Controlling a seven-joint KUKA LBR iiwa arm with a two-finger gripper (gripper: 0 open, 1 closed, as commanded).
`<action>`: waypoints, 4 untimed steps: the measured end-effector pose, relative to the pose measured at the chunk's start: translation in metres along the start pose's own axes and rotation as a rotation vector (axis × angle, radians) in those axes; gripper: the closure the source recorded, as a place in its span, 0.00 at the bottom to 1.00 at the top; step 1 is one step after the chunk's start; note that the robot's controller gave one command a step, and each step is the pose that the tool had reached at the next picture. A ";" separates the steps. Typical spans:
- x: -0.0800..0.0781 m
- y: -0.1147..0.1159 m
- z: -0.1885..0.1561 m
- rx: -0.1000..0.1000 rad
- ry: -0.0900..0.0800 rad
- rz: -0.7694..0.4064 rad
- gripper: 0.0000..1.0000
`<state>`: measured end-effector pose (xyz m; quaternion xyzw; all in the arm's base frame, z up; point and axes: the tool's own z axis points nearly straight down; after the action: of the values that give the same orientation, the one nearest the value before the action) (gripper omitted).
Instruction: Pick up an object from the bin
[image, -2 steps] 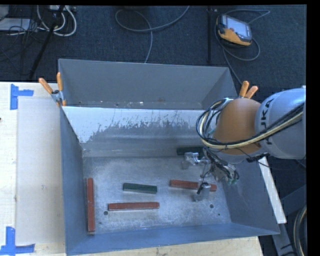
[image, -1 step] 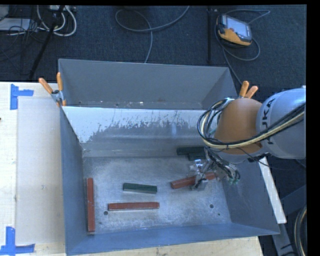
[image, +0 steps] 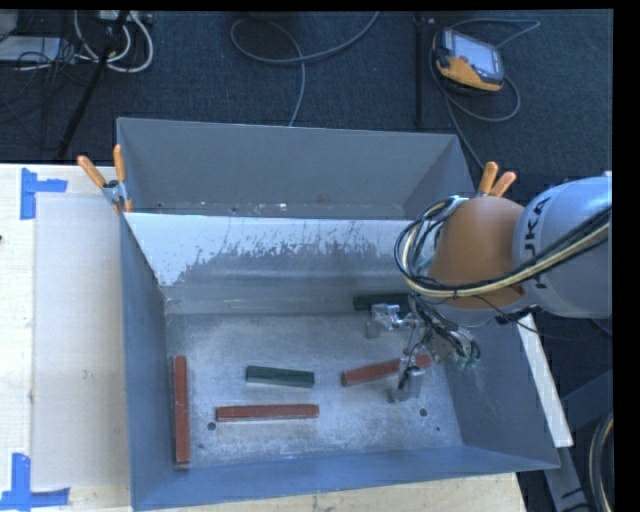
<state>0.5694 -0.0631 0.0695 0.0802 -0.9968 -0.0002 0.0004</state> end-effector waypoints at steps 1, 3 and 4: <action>0.000 0.000 0.000 0.000 -0.001 -0.001 1.00; 0.000 0.000 0.000 0.000 -0.001 -0.004 1.00; 0.000 0.000 0.000 0.000 0.000 -0.005 0.00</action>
Offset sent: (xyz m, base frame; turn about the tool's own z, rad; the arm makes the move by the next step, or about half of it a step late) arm 0.0000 0.0000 0.0000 0.0000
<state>0.5695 -0.0632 0.0696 0.0827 -0.9966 0.0000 0.0002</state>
